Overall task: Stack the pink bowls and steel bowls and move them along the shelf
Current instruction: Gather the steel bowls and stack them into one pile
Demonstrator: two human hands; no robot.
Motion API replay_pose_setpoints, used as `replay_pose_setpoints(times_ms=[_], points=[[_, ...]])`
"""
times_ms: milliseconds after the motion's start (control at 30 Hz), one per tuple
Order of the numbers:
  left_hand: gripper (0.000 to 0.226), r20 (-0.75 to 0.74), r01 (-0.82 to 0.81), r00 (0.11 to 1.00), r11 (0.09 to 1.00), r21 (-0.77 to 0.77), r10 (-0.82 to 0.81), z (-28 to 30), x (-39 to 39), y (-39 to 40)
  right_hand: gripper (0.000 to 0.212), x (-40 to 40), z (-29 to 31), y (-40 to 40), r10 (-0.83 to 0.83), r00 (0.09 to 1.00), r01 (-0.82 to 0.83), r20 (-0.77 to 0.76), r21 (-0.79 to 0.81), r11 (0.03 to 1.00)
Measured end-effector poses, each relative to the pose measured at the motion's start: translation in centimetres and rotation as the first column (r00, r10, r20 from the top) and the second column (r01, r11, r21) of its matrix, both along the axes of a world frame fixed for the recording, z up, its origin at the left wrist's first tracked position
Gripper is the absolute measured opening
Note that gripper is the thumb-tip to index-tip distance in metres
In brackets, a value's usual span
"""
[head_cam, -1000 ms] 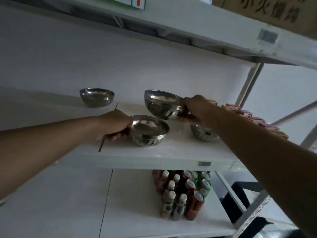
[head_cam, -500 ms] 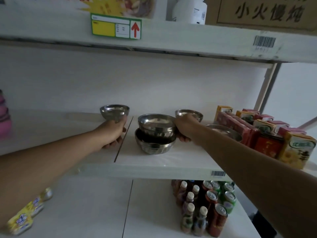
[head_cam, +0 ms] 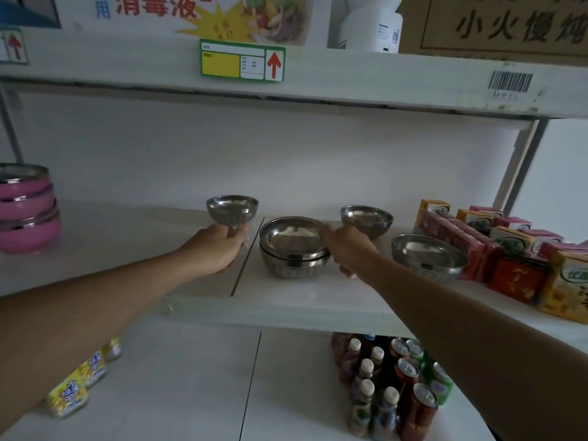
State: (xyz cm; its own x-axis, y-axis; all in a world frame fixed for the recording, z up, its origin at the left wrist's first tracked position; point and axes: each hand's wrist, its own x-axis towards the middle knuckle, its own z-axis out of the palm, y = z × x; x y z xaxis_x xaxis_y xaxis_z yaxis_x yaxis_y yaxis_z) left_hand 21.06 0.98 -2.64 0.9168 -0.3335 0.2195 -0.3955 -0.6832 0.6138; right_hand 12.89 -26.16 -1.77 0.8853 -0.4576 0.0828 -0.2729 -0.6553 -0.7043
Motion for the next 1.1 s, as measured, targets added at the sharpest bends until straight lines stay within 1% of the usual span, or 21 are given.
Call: replay_pose_setpoints(times_ms=[33,133,167,233,300,367,467,633,700,767,933,1000,1067,1100], points=[[0.060,0.047,0.019,0.999,0.999,0.040,-0.020,0.0,0.1,0.3,0.065,-0.4,0.1,-0.2,0.012,1.000,-0.012,0.002,0.004,1.000],[0.048,0.125,0.051,0.990,0.991,0.125,-0.067,-0.3,0.8,1.2,0.042,-1.5,0.2,-1.4,0.045,0.999,-0.045,-0.003,-0.124,0.991],[0.044,0.147,0.052,0.986,0.987,0.149,-0.075,-0.4,1.0,1.5,0.036,-1.9,0.0,-1.8,0.040,0.999,-0.041,-0.009,-0.141,0.989],[0.041,0.204,0.055,0.974,0.978,0.200,-0.097,-1.0,1.4,1.9,0.031,-2.6,-0.8,-2.7,0.039,0.999,-0.042,-0.021,-0.194,0.980],[0.039,0.246,0.056,0.962,0.968,0.246,-0.119,-1.9,1.8,2.0,0.027,-3.4,-1.4,-3.0,0.037,0.999,-0.041,-0.022,-0.267,0.963],[0.044,0.249,0.055,0.960,0.959,0.277,-0.127,-2.7,1.9,1.9,0.025,-4.0,-1.7,-2.7,0.032,0.999,-0.032,-0.005,-0.345,0.938],[0.050,0.239,0.055,0.963,0.957,0.286,-0.127,-3.1,1.2,1.7,0.037,-5.3,-1.5,-1.7,0.031,0.999,-0.019,0.026,-0.390,0.921],[0.041,0.233,-0.020,0.971,0.957,0.289,-0.050,-2.4,-1.9,1.4,0.038,-8.3,-1.2,-1.8,0.045,0.996,-0.017,0.074,-0.346,0.938],[0.035,0.229,-0.045,0.973,0.957,0.287,-0.023,-2.0,-3.2,1.3,0.031,-9.4,-1.1,-3.0,0.052,0.997,-0.028,0.063,-0.339,0.940],[0.033,0.207,-0.067,0.978,0.958,0.280,0.008,-1.6,-4.7,1.3,0.027,-10.6,-1.2,-4.4,0.061,0.997,-0.040,0.055,-0.326,0.945],[0.032,0.171,-0.095,0.984,0.950,0.298,0.044,-1.6,-8.2,0.1,0.034,-13.6,-1.5,-7.8,0.043,0.996,-0.021,0.075,-0.272,0.962],[0.030,0.165,-0.099,0.985,0.945,0.313,0.049,-1.9,-9.5,-0.7,0.042,-15.0,-1.7,-8.7,0.010,0.995,0.014,0.103,-0.231,0.973],[0.027,0.169,-0.094,0.985,0.940,0.327,0.040,-2.1,-10.5,-1.3,0.063,-16.6,-1.8,-9.3,-0.057,0.985,0.084,0.165,-0.162,0.983],[0.025,0.178,-0.092,0.983,0.938,0.333,0.033,-2.1,-10.9,-1.5,0.069,-17.2,-1.8,-9.7,-0.100,0.979,0.125,0.178,-0.138,0.982]])
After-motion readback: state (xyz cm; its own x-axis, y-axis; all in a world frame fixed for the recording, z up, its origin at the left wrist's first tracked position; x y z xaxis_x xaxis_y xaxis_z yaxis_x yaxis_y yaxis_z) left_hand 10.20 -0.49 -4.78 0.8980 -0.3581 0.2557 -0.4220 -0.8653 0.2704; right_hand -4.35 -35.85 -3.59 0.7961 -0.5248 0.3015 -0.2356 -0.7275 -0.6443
